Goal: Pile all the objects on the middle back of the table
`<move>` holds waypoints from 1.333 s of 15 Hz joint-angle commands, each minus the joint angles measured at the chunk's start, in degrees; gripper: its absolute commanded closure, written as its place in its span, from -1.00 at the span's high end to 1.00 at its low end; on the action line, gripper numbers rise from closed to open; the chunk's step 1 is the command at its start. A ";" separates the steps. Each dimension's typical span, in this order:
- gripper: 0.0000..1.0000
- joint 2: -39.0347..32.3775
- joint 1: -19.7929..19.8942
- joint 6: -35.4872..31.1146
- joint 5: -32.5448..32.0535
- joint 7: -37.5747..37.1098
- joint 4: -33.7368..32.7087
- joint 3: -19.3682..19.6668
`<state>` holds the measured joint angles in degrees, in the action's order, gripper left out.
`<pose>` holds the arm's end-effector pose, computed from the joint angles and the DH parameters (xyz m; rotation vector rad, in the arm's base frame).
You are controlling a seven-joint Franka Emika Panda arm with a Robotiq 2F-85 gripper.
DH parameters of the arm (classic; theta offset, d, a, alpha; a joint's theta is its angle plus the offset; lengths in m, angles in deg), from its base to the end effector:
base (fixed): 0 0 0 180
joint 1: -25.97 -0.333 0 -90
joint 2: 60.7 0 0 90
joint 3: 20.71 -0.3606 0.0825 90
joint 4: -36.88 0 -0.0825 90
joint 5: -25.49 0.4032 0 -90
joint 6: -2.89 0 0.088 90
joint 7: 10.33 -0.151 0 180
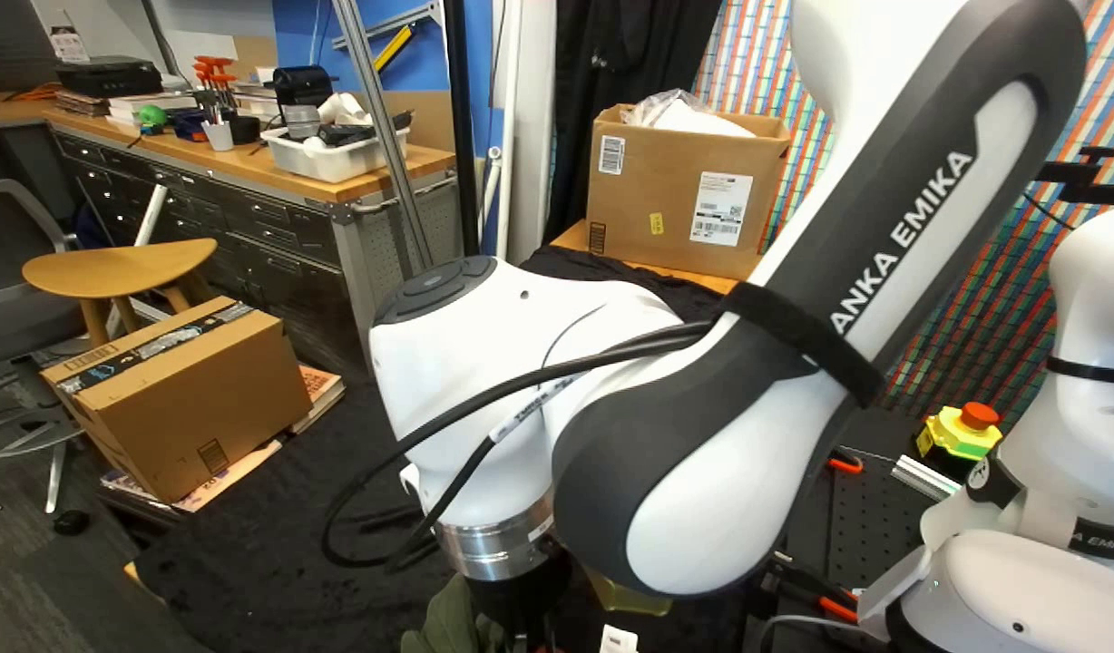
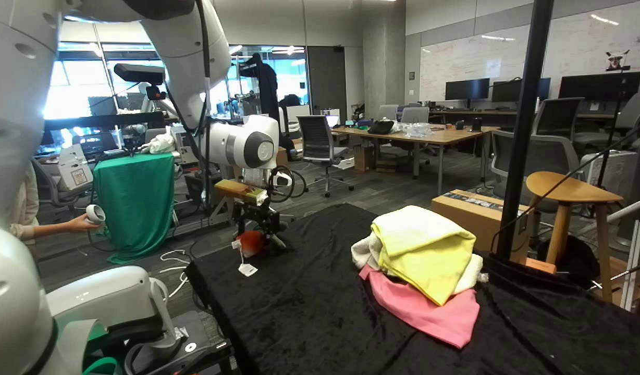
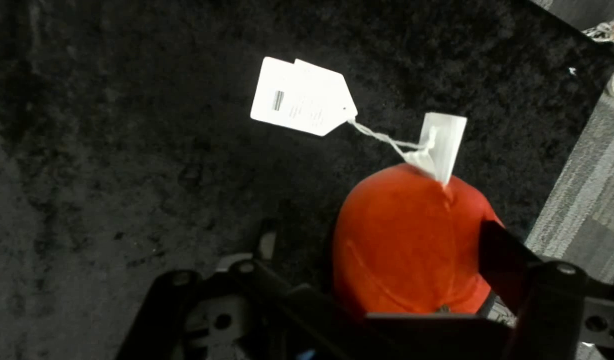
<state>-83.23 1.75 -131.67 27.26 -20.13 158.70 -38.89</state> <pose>0.4258 0.3941 0.2026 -2.9585 -0.8061 0.3069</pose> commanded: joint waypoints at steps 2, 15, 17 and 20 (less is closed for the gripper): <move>0.41 -0.89 1.31 0.49 2.04 2.46 -1.44 -0.66; -0.92 0.39 2.76 2.05 2.25 1.88 -1.65 0.51; -0.93 0.79 3.07 2.06 2.13 1.77 -1.51 0.78; -0.93 1.35 3.86 2.78 2.65 2.18 -1.71 0.93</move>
<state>-83.07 4.77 -130.97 28.73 -18.94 157.81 -38.08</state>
